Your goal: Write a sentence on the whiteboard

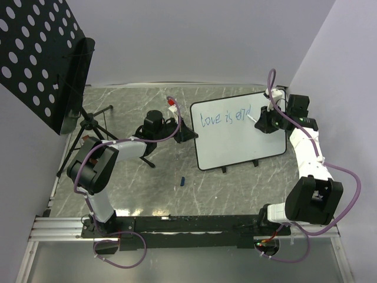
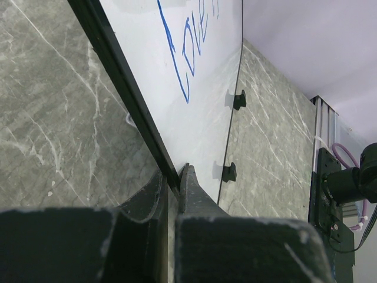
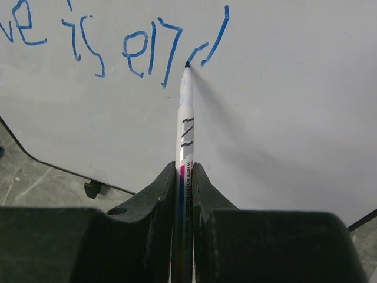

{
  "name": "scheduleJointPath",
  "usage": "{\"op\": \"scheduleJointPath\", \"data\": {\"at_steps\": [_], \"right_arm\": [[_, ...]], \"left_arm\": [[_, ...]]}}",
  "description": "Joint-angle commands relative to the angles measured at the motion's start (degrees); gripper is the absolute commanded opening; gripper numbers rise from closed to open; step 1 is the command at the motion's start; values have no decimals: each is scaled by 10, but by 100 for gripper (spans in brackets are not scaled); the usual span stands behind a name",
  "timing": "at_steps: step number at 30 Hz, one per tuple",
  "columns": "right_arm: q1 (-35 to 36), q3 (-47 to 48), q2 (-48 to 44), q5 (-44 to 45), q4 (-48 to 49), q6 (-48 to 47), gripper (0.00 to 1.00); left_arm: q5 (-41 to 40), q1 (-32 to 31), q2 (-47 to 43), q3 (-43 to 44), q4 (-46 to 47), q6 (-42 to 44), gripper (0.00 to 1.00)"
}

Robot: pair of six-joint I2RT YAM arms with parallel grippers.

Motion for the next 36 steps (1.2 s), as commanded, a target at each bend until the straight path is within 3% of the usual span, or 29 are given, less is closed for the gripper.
{"op": "scheduleJointPath", "data": {"at_steps": [1,36], "right_arm": [[3,11,-2,-10,-10,-19,0],[1,40,-10,34,42,32,0]], "left_arm": [[-6,-11,5,4,-20,91,1],[-5,-11,6,3,-20,91,1]]}}
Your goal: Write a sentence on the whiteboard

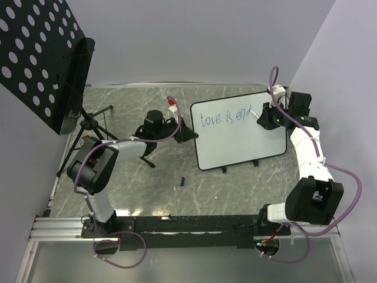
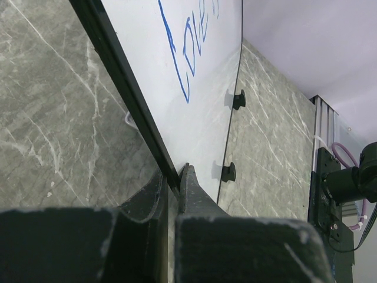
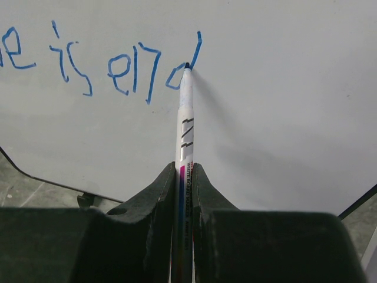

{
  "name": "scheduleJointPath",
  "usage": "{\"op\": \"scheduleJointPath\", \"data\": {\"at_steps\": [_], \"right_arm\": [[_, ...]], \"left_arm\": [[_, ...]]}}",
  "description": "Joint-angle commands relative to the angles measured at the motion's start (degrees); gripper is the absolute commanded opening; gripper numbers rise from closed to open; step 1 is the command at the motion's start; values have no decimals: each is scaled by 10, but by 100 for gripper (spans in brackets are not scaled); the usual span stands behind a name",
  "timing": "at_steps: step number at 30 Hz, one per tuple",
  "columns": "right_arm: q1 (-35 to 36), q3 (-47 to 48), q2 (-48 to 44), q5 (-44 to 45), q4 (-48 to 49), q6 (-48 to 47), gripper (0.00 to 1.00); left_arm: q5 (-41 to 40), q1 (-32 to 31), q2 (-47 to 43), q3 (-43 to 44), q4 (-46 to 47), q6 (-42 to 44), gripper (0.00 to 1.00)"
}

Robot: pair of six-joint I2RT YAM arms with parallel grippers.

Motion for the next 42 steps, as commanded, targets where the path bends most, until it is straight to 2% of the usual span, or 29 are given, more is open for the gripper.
{"op": "scheduleJointPath", "data": {"at_steps": [1,26,42], "right_arm": [[1,24,-8,7,29,11,0],[-7,-39,-40,15,8,-15,0],[-23,2,-62,-16,-2,-7,0]], "left_arm": [[-5,-10,6,2,-18,91,1],[-7,-10,3,2,-17,91,1],[-8,-10,1,1,-18,91,1]]}}
